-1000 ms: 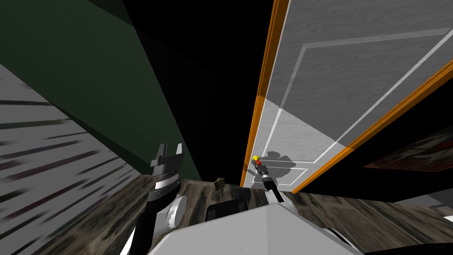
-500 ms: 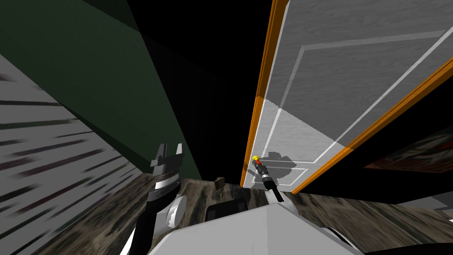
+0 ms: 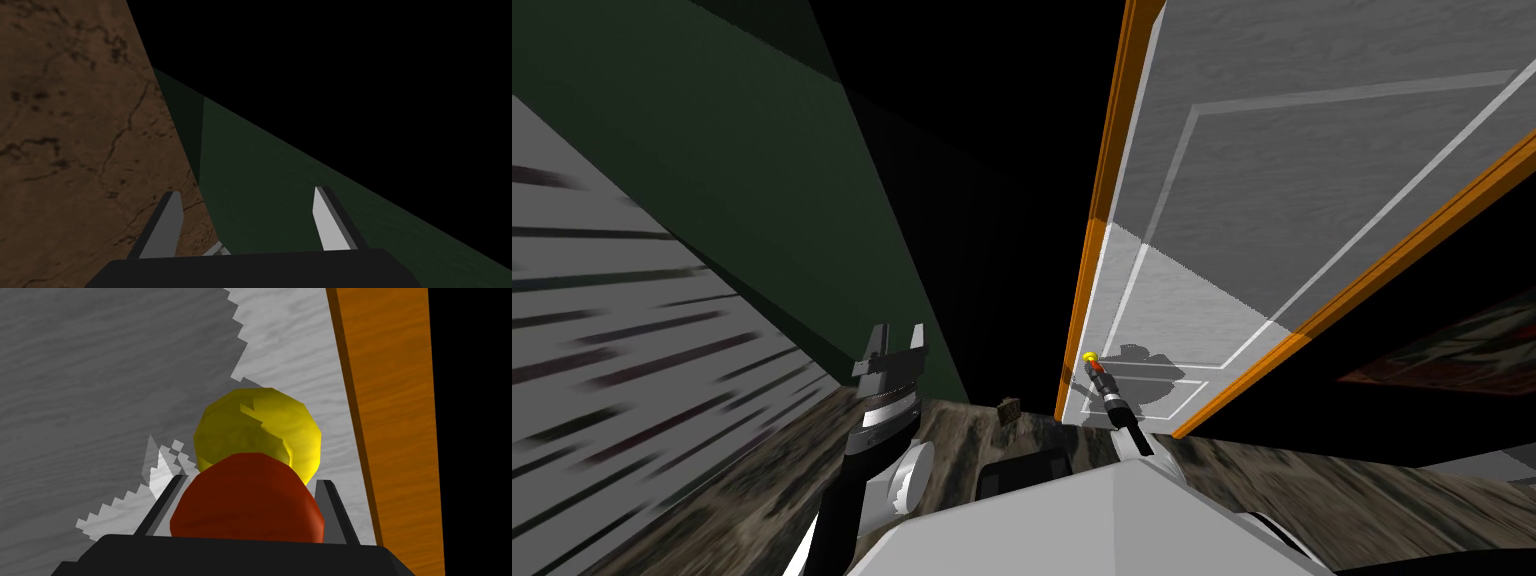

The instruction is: Pull the door open

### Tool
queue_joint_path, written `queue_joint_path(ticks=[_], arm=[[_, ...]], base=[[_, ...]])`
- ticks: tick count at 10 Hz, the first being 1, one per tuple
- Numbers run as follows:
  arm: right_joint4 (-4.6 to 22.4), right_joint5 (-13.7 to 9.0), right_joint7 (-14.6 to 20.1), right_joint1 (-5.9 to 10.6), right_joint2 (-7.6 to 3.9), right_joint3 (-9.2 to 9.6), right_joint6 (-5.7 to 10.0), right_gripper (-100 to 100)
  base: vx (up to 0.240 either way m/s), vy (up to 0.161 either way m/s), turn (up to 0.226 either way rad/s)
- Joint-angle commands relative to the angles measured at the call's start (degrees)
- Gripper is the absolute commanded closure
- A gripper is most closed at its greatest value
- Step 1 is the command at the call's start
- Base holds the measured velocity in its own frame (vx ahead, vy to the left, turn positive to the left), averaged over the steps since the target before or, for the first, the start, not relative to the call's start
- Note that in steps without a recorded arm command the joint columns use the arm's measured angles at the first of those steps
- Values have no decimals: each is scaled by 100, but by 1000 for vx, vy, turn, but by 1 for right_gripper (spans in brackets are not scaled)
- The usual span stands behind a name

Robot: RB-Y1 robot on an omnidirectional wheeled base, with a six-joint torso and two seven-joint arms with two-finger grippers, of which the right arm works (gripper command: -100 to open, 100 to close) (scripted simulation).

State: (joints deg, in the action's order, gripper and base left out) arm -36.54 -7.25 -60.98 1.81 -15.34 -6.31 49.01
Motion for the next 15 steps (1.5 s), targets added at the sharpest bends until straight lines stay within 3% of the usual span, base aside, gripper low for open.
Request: queue_joint_path(ticks=[1, 15], arm=[[45, -32, 286, 21, 22, 37, 10, 100], [103, -258, 2257, 74, -18, 179, 25, 100]], base=[[-29, -10, 28], [-25, -8, 23]])
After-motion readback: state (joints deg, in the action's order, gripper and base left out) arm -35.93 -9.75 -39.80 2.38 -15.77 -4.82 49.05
